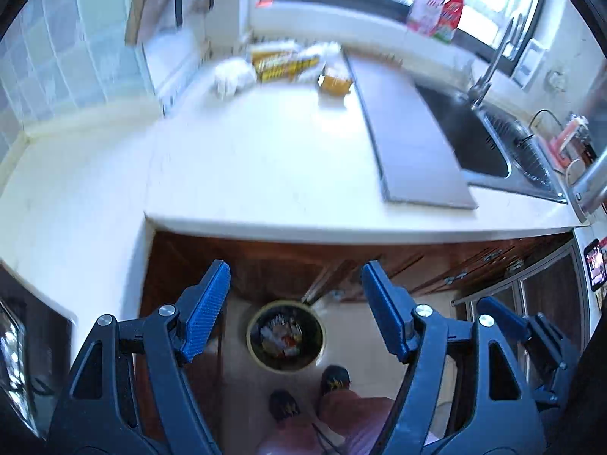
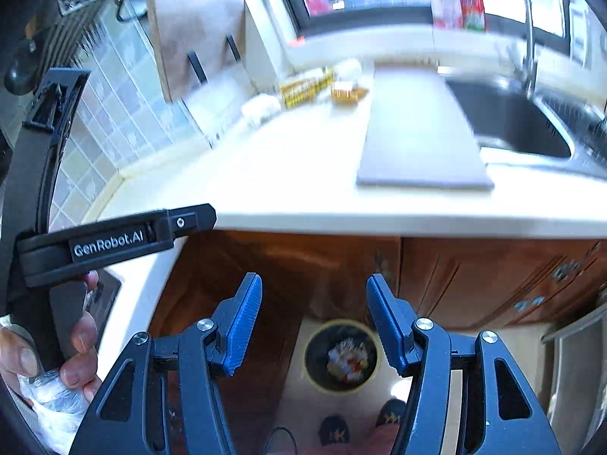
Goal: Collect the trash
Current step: 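Raise both tools back over the counter trash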
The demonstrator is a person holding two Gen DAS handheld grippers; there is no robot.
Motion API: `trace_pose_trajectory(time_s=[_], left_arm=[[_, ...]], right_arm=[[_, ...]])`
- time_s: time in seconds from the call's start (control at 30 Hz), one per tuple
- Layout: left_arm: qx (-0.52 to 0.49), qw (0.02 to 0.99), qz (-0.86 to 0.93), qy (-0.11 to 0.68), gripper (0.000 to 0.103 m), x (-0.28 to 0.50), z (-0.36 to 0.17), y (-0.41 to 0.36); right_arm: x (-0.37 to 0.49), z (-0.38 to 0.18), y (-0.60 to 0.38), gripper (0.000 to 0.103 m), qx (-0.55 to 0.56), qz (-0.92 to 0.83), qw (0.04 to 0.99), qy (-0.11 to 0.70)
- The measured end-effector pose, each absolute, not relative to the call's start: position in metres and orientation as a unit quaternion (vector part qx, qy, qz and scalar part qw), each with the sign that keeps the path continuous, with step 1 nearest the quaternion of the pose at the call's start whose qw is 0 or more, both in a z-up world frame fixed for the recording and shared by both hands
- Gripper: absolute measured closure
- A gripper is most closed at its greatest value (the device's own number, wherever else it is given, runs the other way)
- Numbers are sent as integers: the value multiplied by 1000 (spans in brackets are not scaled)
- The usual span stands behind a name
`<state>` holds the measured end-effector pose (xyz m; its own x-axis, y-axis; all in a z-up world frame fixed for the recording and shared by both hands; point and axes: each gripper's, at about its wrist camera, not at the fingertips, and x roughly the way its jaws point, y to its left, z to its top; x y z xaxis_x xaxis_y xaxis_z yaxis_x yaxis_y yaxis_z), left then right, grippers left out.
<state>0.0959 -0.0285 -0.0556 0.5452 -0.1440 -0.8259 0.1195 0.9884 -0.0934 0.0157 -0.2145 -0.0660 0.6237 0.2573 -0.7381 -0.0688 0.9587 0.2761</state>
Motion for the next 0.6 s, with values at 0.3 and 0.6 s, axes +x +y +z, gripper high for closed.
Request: trace_pose_trajectory(time_s=[0.3, 0.6], left_arm=[[-1, 907, -82, 413, 32, 95, 0, -13], [17, 916, -51, 397, 31, 131, -1, 4]], right_arm=[[7, -5, -209, 44, 92, 68, 920, 375], [48, 11, -214, 40, 102, 65, 926, 357]])
